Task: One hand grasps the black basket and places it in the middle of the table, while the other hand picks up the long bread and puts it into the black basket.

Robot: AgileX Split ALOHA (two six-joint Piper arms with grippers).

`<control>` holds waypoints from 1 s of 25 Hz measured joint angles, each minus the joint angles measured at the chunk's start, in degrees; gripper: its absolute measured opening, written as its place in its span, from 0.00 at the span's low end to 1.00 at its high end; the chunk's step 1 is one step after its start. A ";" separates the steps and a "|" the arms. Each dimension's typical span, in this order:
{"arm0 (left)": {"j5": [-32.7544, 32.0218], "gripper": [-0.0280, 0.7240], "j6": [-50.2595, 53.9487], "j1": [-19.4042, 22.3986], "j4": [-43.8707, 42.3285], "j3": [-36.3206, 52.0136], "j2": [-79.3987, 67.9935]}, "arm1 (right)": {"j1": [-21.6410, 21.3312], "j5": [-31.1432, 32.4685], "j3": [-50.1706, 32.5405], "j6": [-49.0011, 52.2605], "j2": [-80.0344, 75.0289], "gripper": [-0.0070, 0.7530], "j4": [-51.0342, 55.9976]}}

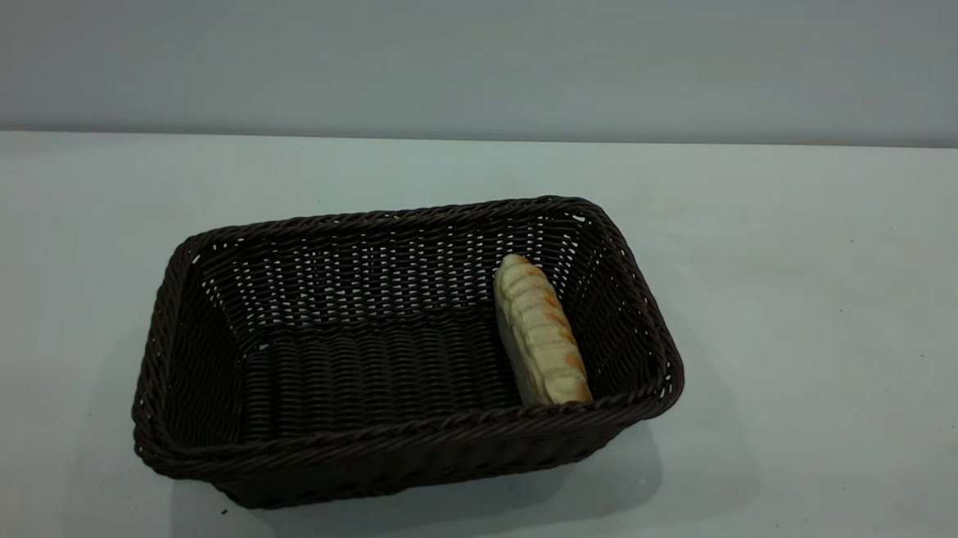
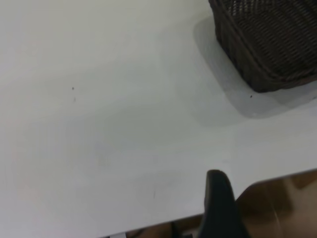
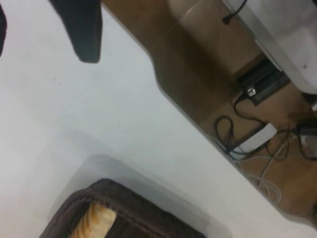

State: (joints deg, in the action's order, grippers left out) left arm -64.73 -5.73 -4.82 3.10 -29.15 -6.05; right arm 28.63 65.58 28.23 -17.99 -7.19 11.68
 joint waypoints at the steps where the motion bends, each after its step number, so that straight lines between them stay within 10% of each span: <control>1: 0.00 0.77 0.23 0.00 -0.38 0.29 0.27 | 0.00 0.05 -0.06 0.25 0.65 0.46 -0.02; 25: -0.26 0.77 5.73 0.00 -3.10 1.16 4.79 | 0.00 -0.81 -0.71 8.32 2.14 0.45 -3.21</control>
State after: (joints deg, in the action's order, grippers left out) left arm -64.99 0.00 -4.82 0.00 -27.98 -1.26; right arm 28.63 64.78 27.52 -9.67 -5.04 8.47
